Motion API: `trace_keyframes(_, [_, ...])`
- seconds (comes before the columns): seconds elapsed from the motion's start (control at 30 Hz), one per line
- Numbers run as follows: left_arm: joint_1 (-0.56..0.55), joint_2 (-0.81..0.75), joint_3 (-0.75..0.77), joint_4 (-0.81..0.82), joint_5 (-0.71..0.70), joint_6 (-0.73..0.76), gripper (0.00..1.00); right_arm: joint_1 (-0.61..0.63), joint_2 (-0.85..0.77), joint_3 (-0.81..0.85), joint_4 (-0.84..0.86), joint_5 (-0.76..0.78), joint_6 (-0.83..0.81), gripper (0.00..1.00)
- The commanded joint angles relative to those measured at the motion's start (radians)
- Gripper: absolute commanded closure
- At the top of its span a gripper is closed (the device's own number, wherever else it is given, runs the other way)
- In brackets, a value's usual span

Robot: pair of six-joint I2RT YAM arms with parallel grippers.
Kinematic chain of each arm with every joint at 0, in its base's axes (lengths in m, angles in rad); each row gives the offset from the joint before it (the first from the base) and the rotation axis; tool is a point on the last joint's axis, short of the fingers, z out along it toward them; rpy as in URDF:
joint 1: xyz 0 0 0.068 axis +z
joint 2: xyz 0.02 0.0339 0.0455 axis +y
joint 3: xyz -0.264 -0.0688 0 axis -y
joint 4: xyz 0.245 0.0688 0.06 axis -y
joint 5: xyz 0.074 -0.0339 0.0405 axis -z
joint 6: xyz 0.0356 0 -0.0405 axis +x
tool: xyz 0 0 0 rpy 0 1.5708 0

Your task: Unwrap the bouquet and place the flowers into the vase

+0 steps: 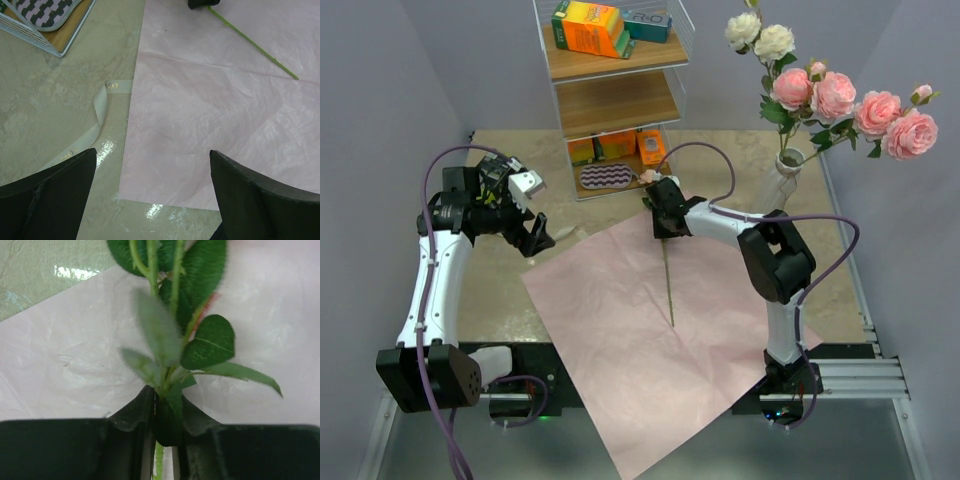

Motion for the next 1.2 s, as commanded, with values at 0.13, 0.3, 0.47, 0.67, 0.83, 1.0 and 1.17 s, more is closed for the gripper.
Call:
trace_keyframes(0.13, [0.007, -0.026, -0.003, 0.002, 0.002, 0.013, 0.01, 0.003, -0.076, 0.018, 0.027, 0.019, -0.009, 1.0])
trace_keyframes(0.3, [0.006, -0.036, 0.005, -0.009, -0.001, 0.013, 0.01, 0.003, -0.203, -0.001, 0.038, 0.012, -0.043, 1.0])
trace_keyframes(0.47, [0.006, -0.042, 0.005, -0.011, -0.001, 0.016, 0.01, 0.021, -0.433, -0.025, 0.038, -0.023, -0.144, 1.0])
trace_keyframes(0.67, [0.007, -0.045, 0.003, -0.009, 0.013, 0.015, 0.01, 0.052, -0.748, -0.042, 0.045, 0.029, -0.317, 1.0])
trace_keyframes(0.83, [0.007, -0.04, 0.006, -0.004, 0.025, 0.012, 0.01, 0.055, -1.047, -0.073, 0.234, 0.251, -0.555, 1.0])
trace_keyframes(1.0, [0.007, -0.039, 0.008, -0.003, 0.025, 0.015, 0.01, 0.053, -1.158, -0.134, 0.541, 0.449, -0.89, 1.0])
trace_keyframes(1.17, [0.006, -0.036, 0.0, 0.002, 0.009, 0.024, 0.01, 0.053, -1.224, -0.185, 0.774, 0.513, -1.043, 1.0])
